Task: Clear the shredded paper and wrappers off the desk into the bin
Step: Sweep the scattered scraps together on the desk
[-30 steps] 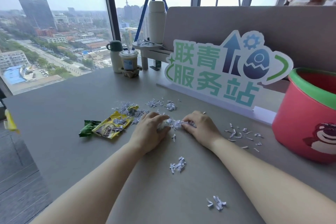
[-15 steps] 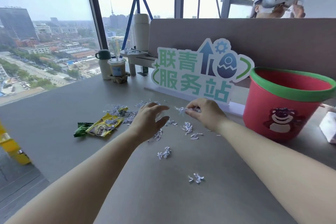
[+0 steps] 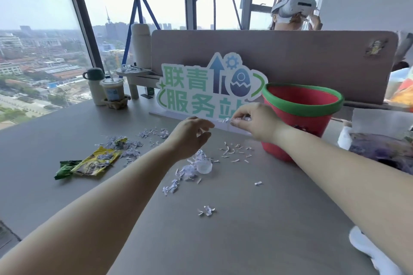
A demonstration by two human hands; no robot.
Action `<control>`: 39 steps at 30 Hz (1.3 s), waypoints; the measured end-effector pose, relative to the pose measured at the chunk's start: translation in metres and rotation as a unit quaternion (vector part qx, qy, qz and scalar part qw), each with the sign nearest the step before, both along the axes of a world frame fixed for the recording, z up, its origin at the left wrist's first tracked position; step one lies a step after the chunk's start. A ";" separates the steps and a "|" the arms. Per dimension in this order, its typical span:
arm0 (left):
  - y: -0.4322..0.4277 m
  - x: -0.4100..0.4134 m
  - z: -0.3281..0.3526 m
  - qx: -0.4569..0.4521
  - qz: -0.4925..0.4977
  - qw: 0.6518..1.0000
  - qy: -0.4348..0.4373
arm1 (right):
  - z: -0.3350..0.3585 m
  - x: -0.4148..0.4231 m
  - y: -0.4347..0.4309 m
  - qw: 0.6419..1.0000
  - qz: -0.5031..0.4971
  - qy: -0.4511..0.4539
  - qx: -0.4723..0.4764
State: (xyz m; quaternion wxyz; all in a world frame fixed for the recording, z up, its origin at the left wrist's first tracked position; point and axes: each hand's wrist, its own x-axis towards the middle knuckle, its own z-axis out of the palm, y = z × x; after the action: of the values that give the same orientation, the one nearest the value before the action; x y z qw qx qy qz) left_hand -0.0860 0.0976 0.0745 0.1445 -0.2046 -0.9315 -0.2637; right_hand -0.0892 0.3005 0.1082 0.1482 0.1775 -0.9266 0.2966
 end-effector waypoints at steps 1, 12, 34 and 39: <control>0.003 0.000 -0.001 -0.009 -0.001 1.000 -0.005 | 0.001 0.001 0.005 1.000 -0.004 0.001 0.005; -0.008 0.007 -0.039 -0.050 0.030 0.996 -0.064 | -0.036 0.000 0.016 0.999 -0.012 -0.051 0.000; -0.007 0.005 -0.056 -0.031 0.019 0.995 -0.098 | -0.050 -0.003 0.015 0.998 -0.008 -0.055 -0.027; -0.001 0.002 -0.023 -0.024 0.015 0.997 -0.065 | -0.022 0.002 0.018 1.000 -0.004 -0.018 -0.023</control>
State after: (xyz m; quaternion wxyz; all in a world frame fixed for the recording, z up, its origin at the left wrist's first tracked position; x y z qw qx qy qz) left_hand -0.0837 0.0968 0.0518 0.0823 -0.1767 -0.9480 -0.2517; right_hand -0.0873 0.3188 0.0866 0.1368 0.1648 -0.9228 0.3203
